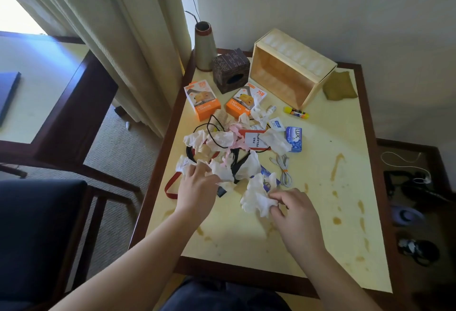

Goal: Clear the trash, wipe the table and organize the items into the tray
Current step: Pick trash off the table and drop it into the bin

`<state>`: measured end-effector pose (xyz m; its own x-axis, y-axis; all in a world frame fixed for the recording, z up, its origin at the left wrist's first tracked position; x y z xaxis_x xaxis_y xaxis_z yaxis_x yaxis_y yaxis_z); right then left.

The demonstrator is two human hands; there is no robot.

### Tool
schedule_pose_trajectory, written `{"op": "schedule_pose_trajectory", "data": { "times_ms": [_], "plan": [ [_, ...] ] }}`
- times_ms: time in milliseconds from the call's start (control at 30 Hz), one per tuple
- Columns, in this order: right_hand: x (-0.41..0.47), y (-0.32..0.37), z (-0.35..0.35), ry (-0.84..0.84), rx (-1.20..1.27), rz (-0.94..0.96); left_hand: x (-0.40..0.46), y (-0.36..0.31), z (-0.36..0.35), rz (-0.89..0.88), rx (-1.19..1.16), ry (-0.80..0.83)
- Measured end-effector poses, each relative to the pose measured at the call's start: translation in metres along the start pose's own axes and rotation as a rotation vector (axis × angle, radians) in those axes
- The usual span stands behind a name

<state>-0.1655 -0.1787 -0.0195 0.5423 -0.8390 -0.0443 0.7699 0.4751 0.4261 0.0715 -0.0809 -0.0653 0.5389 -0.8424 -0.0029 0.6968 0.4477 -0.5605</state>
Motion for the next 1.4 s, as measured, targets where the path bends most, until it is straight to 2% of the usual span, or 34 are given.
{"op": "schedule_pose_trajectory", "data": {
  "times_ms": [200, 400, 733, 1033, 1200, 1400],
  "plan": [
    [-0.017, -0.007, 0.010, -0.019, 0.025, -0.019, 0.001, 0.006, -0.011, 0.036, 0.054, 0.095],
    [-0.023, -0.006, 0.016, -0.035, 0.006, 0.033, -0.021, 0.011, -0.016, 0.059, 0.043, 0.039],
    [-0.019, 0.022, 0.016, 0.013, 0.086, 0.195, -0.086, -0.013, 0.058, 0.070, -0.221, -0.304],
    [-0.046, 0.118, -0.018, 0.174, 0.101, 0.399, -0.208, 0.047, 0.129, 0.199, -0.272, -0.560],
    [-0.086, 0.183, -0.057, 0.232, 0.076, 0.592, -0.279, 0.098, 0.149, 0.326, -0.315, -0.639],
    [-0.147, 0.252, -0.116, 0.294, 0.110, 0.682, -0.353, 0.148, 0.178, 0.436, -0.271, -0.702]
  ]
}}
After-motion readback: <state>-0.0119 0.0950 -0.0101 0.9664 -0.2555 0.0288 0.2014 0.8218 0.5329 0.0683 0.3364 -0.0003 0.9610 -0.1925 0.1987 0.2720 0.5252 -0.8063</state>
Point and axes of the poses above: each hand's wrist, its own x-axis towards the middle knuckle, its own z-axis out of the back of the hand, y = z × x, the point moved 4 cm from there along x, towards the middle knuckle, and after that the axes turned 13 degrees about -x, right-handed, at the moved point
